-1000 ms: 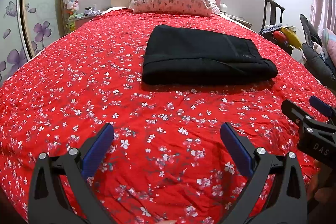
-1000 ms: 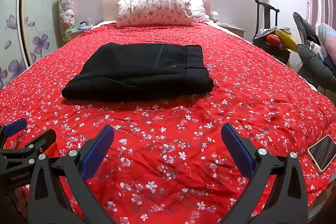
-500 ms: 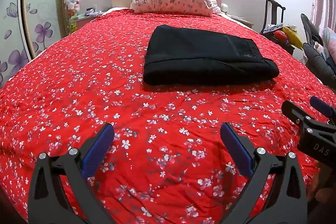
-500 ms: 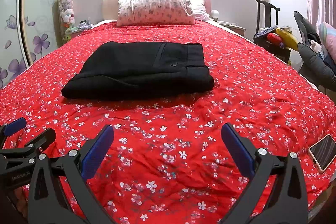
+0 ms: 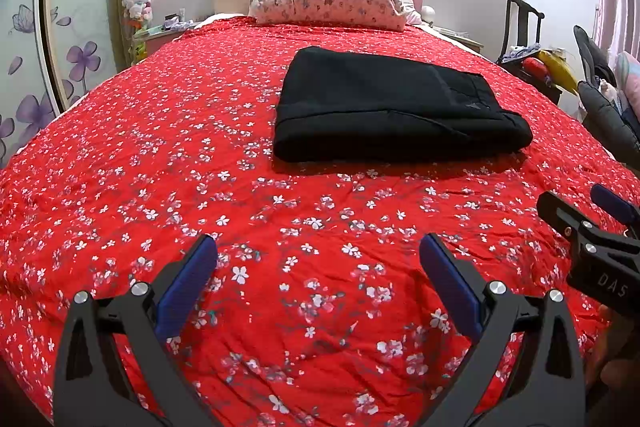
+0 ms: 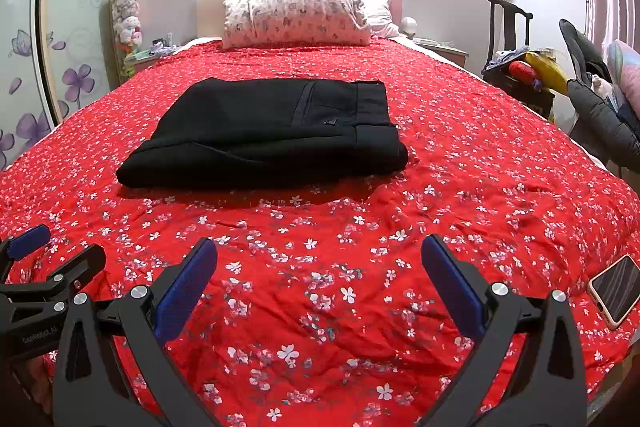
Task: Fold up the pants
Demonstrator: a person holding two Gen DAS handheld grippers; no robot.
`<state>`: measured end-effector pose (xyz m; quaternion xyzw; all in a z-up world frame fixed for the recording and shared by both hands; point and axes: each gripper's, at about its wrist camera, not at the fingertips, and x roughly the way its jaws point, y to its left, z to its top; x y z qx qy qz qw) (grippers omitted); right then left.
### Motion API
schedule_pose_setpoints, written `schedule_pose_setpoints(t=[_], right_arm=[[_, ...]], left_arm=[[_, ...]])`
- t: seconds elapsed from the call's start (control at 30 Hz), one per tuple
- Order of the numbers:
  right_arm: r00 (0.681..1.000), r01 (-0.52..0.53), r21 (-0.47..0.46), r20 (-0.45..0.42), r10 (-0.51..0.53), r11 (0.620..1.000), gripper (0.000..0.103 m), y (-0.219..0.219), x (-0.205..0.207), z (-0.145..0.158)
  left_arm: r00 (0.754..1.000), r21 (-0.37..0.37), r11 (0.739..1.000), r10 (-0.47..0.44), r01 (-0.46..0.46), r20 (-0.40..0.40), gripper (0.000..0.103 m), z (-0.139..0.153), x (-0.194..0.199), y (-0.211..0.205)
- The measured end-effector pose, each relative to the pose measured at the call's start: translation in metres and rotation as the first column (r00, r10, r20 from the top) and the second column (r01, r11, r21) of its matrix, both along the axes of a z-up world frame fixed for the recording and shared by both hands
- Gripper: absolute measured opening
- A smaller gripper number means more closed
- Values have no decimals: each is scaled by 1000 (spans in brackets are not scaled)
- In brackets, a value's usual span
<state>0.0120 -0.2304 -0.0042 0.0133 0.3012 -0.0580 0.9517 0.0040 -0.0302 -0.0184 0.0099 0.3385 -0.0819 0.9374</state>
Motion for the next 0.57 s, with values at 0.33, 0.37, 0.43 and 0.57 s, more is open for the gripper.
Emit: schedule_pose_setpoints(t=[0.33,0.37,0.43,0.57], right_arm=[[1000,-1,4,-7,1,1000,102,-2,0,-3],[1000,-1,4,-7,2,1000,102,-3,0,-4],[1000,-2,4,-8,2,1000,102,-2,-1,-4],[1000,-3,6,-10,3,1000,102,-6,2,-4]], left_arm=[[1000,6,1000,7,-7,5,101,0,-1,3],[1000,8,1000,7,-7,3,101,0,0,3],[1000,14,1000,8,-8,0,101,0,0,3],[1000,14,1000,8,-8,0,101,0,0,4]])
